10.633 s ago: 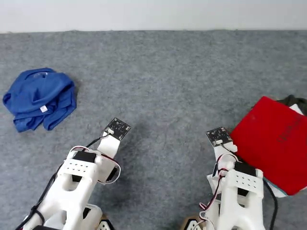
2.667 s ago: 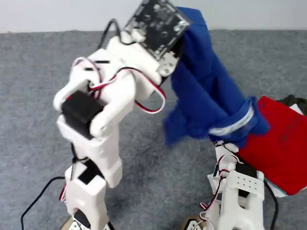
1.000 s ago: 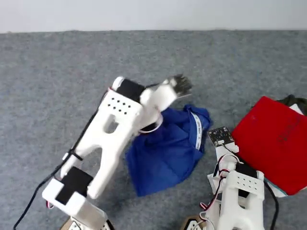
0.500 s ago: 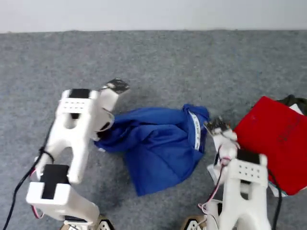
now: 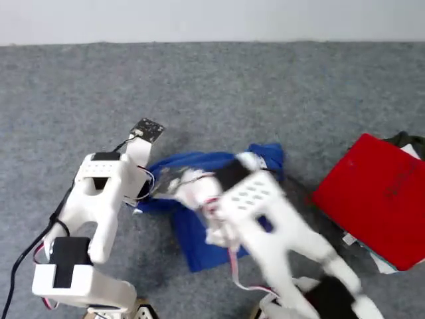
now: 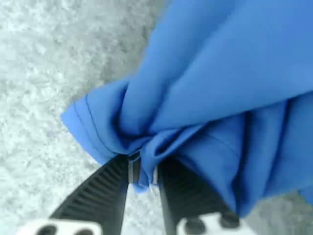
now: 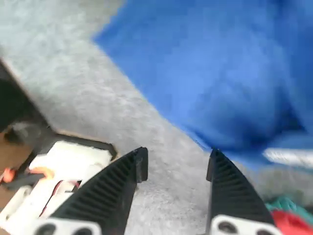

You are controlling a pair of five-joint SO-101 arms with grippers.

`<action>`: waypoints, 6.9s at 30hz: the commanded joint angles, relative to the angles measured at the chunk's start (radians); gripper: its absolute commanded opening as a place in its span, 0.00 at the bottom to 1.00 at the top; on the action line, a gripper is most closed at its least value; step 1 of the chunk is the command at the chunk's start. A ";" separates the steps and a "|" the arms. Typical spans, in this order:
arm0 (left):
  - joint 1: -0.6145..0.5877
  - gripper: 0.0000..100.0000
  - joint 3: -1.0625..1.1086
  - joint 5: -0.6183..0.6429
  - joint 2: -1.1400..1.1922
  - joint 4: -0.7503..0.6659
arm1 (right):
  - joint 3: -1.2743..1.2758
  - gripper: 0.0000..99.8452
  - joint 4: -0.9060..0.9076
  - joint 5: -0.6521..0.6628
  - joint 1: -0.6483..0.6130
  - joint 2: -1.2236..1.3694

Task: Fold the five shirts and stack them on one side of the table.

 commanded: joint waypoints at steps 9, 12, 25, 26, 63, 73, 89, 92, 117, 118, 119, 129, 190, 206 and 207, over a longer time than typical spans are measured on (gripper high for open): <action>-0.006 0.02 0.012 0.025 0.009 -0.063 | -0.132 0.21 -0.105 -0.069 -0.285 0.504; -0.006 0.02 0.012 0.025 0.009 -0.063 | -0.140 0.21 -0.114 -0.066 -0.340 0.530; -0.006 0.02 0.013 0.025 0.009 -0.063 | -0.133 0.21 -0.346 -0.071 -0.326 0.559; -0.006 0.02 0.013 0.025 0.009 -0.063 | -0.133 0.21 -0.361 -0.071 -0.308 0.573; -0.006 0.02 0.015 0.025 0.009 -0.063 | -0.416 0.01 0.045 0.021 0.318 0.618; -0.006 0.02 0.015 0.025 0.009 -0.063 | -0.623 0.01 -0.002 -0.029 0.337 0.269; -0.006 0.02 0.015 0.025 0.009 -0.063 | -0.652 0.01 -0.170 -0.031 0.456 -0.599; -0.006 0.02 0.013 0.025 0.009 -0.060 | -0.651 0.01 -0.124 -0.034 0.518 -0.633; -0.124 0.02 -0.519 0.031 0.012 0.207 | 0.066 0.11 -0.105 -0.074 0.246 -0.369; -0.127 0.02 -0.499 0.031 0.012 0.207 | 0.089 0.12 -0.105 -0.074 0.213 -0.354; -0.127 0.02 -0.481 0.031 0.012 0.210 | 0.107 0.12 -0.110 -0.072 0.179 -0.335; -0.084 0.11 -0.321 0.031 0.012 0.158 | 0.216 0.12 -0.217 0.012 -0.191 -0.104; -0.132 0.11 -0.128 0.029 0.009 -0.038 | 0.083 0.01 -0.354 0.006 0.151 0.136; -0.127 0.11 -0.096 0.031 0.006 -0.034 | -0.031 0.01 -0.341 0.011 0.518 -0.236; -0.127 0.11 -0.093 0.031 0.002 -0.034 | -0.029 0.01 -0.355 0.011 0.541 -0.232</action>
